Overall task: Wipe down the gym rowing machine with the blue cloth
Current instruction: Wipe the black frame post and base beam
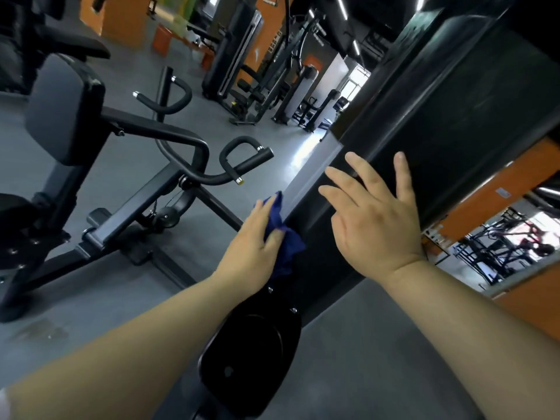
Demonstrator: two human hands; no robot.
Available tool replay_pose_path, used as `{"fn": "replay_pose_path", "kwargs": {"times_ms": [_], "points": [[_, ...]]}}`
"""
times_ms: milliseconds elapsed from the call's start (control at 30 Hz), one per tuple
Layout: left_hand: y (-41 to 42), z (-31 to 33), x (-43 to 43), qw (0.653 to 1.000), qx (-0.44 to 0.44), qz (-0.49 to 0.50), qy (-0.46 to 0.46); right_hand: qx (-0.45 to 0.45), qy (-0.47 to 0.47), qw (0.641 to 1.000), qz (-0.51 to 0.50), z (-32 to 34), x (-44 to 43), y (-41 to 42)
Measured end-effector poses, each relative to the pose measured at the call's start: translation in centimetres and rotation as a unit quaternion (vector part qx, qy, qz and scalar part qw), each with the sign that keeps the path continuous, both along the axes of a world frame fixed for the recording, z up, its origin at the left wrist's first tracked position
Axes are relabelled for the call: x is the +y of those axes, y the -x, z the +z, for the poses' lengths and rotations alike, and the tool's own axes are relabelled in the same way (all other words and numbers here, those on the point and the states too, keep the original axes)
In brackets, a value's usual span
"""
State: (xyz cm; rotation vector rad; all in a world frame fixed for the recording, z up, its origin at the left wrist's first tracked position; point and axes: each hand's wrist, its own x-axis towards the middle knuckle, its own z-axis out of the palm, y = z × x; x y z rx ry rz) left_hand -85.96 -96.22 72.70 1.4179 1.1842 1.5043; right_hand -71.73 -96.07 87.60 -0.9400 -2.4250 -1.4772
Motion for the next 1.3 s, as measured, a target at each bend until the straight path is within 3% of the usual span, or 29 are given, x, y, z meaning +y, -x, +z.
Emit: {"fn": "replay_pose_path", "kwargs": {"times_ms": [100, 267, 400, 533, 633, 700, 733, 833, 933, 1000, 1033, 1133, 1200, 1233, 1300], "points": [[-0.7, -1.0, 0.3, 0.991, 0.101, -0.084, 0.032, 0.004, -0.002, 1.000, 0.004, -0.1, 0.0, 0.0], [0.4, -3.8, -0.9, 0.952, 0.172, -0.166, 0.193, 0.032, -0.021, 0.999, 0.005, -0.7, 0.2, 0.2], [1.9, -2.4, -0.8, 0.931, 0.297, -0.134, 0.161, 0.054, -0.022, 0.998, 0.006, -1.2, 0.2, 0.6], [3.7, -2.0, -1.6, 0.961, 0.201, -0.103, 0.158, 0.082, 0.034, 0.996, -0.010, -1.1, -0.6, 0.7], [4.7, -0.4, -1.8, 0.982, 0.046, -0.068, 0.167, 0.216, 0.127, 0.968, 0.002, -2.9, -2.5, 1.3], [4.6, 1.5, -2.6, 0.980, -0.074, -0.061, 0.173, 0.371, 0.187, 0.909, 0.000, -5.5, -5.0, 1.9], [4.2, 2.5, -3.2, 0.974, -0.124, -0.070, 0.178, 0.456, 0.224, 0.861, -0.003, -6.8, -6.3, 2.2], [2.6, 5.3, -6.2, 0.937, -0.238, -0.147, 0.211, 0.660, 0.373, 0.652, -0.006, -9.8, -9.2, 3.7], [0.5, 6.2, -8.6, 0.889, -0.307, -0.242, 0.240, 0.770, 0.454, 0.447, 0.042, -10.6, -10.3, 3.9], [-0.5, 7.0, -9.7, 0.872, -0.321, -0.279, 0.243, 0.799, 0.481, 0.356, 0.058, -10.5, -11.2, 3.2], [-1.0, 7.6, -10.0, 0.871, -0.314, -0.293, 0.238, 0.811, 0.477, 0.332, 0.061, -10.3, -11.7, 2.6], [-1.7, 8.5, -9.8, 0.921, -0.205, -0.276, 0.183, 0.863, 0.380, 0.326, 0.070, -9.5, -12.6, 0.5], [-1.5, 8.9, -8.9, 0.971, -0.098, -0.194, 0.100, 0.890, 0.281, 0.351, 0.071, -8.4, -12.1, -0.9], [-1.2, 9.1, -8.4, 0.987, -0.044, -0.148, 0.049, 0.893, 0.238, 0.375, 0.073, -7.5, -11.6, -1.4], [-0.2, 9.6, -7.2, 0.995, 0.056, -0.079, -0.028, 0.869, 0.172, 0.458, 0.073, -5.3, -10.4, -1.8]]}}
